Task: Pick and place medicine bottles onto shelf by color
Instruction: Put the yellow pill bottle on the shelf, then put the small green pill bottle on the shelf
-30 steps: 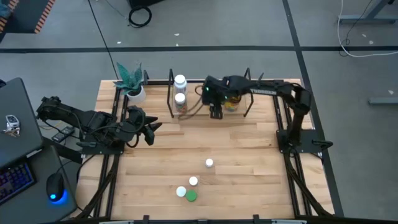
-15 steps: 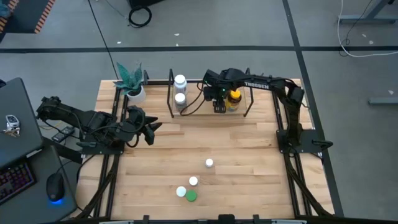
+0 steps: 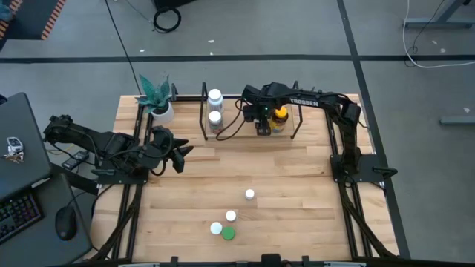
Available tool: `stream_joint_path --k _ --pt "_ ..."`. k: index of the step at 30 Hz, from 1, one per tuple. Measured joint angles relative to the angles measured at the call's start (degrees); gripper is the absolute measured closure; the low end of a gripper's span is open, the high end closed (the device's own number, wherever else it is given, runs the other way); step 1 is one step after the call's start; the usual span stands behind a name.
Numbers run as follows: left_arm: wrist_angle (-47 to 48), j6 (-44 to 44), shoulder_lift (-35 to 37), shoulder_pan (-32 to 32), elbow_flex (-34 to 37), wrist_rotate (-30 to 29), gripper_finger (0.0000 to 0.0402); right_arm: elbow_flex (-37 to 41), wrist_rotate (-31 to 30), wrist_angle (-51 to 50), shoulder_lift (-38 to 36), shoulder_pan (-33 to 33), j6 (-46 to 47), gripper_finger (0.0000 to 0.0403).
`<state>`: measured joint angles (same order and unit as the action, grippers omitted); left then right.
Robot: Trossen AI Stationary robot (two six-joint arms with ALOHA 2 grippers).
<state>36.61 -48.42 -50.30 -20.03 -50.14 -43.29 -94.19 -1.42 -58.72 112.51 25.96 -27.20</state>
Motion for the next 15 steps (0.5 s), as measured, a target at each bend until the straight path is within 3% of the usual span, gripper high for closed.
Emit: stream_joint_path --k 7,15 --pt "0.0 0.0 0.0 0.0 0.0 0.0 0.0228 -0.9 -2.7 -1.1 0.0 0.0 0.2 0.0108" --pt "0.0 0.2 0.0 0.0 0.0 0.0 0.0228 -8.4 -3.9 -4.4 -0.1 -2.2 3.2 0.0079"
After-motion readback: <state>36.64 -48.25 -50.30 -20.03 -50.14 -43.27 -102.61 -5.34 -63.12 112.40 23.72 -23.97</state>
